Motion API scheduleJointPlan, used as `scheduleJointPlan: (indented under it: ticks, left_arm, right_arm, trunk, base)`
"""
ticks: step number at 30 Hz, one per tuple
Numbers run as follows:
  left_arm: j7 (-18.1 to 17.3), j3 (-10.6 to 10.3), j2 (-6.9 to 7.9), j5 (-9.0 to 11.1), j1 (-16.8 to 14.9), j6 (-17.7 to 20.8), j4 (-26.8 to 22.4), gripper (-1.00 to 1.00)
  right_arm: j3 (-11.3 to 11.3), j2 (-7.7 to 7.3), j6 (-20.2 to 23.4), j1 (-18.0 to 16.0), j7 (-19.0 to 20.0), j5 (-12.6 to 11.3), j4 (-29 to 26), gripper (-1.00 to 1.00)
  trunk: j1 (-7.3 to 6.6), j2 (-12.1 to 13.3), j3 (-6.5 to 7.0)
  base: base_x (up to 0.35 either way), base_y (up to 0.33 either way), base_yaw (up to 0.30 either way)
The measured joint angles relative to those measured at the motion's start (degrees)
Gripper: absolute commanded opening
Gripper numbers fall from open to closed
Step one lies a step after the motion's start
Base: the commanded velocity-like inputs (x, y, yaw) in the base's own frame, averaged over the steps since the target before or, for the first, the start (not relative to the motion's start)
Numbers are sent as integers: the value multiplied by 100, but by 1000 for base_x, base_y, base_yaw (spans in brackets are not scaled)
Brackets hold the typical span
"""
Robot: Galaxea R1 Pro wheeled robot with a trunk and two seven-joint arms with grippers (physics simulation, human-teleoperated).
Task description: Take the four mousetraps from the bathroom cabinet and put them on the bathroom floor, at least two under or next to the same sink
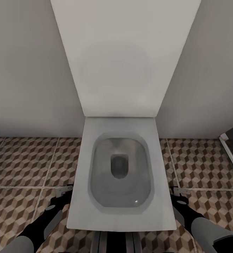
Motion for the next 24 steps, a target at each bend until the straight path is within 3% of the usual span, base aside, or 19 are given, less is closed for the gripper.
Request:
scheduleJointPlan:
  ticks: [19,24]
  left_arm:
    - [4,-5,-14,6,0,8,129,-100]
    - [5,-14,-46,-155,0,11,188,-100]
  right_arm:
    - [-17,8,-14,0,0,192,0,-100]
    - [-17,9,-103,0,-1,200,0,-100]
  trunk:
    - [0,0,0]
    - [0,0,0]
  base:
    - [0,0,0]
    - [0,0,0]
